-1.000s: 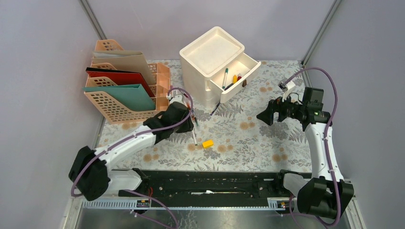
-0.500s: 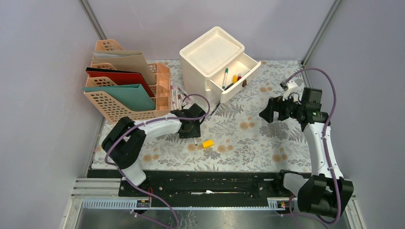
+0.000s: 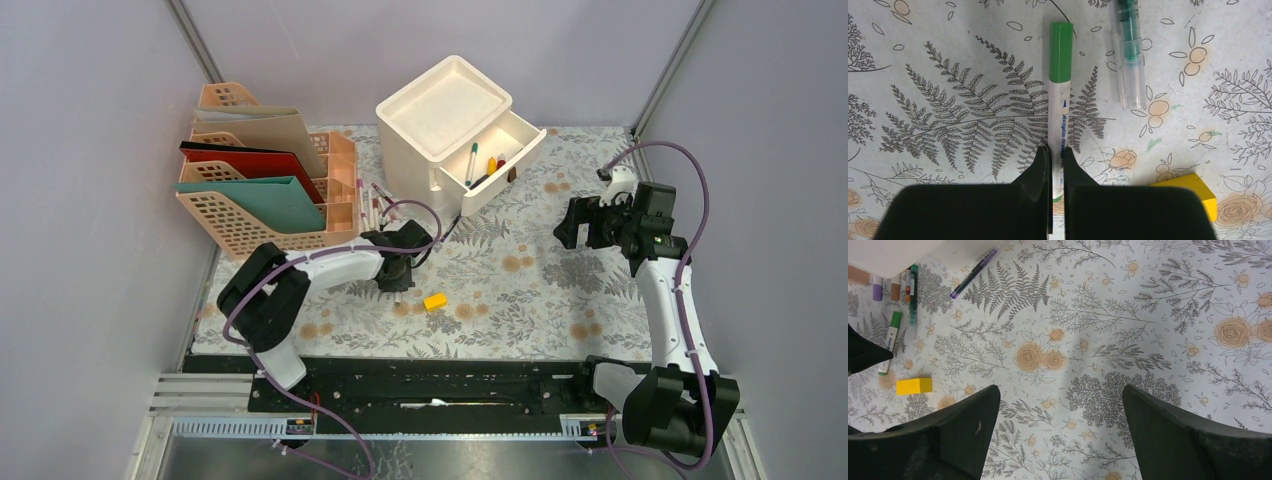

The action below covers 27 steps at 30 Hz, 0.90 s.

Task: Organize the desk
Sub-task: Pick up the stationery from the center of the board.

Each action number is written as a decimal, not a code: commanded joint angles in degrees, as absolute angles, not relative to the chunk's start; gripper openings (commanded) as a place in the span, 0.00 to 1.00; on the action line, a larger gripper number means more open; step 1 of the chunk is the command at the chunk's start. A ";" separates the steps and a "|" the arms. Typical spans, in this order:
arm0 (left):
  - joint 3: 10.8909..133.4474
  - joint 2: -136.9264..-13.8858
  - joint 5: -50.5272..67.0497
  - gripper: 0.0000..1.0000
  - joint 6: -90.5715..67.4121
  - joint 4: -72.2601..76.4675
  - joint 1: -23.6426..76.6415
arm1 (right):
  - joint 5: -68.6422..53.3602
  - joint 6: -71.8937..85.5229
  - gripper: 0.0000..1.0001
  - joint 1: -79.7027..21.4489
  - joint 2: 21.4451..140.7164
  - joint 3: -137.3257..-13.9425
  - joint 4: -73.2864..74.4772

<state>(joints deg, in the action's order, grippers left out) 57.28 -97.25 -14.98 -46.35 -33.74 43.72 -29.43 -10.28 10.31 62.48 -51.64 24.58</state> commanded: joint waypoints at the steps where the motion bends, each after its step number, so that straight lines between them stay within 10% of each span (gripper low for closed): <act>1: 56.08 -97.11 -16.63 0.00 -44.93 -33.94 43.85 | -33.00 -10.06 0.99 10.46 61.08 -52.30 23.67; 19: 42.89 -66.44 -8.39 0.00 -36.81 -15.72 43.83 | -72.19 -5.93 0.99 9.05 63.08 -51.98 23.61; 27: 41.14 -56.88 0.97 0.00 -34.41 -1.82 43.79 | -60.80 5.72 0.99 -3.15 64.37 -53.33 15.92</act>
<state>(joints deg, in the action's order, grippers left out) 40.45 -59.51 -5.52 -36.29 -14.15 43.83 -64.60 -2.48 1.98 63.40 -51.31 21.30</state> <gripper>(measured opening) 0.042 0.990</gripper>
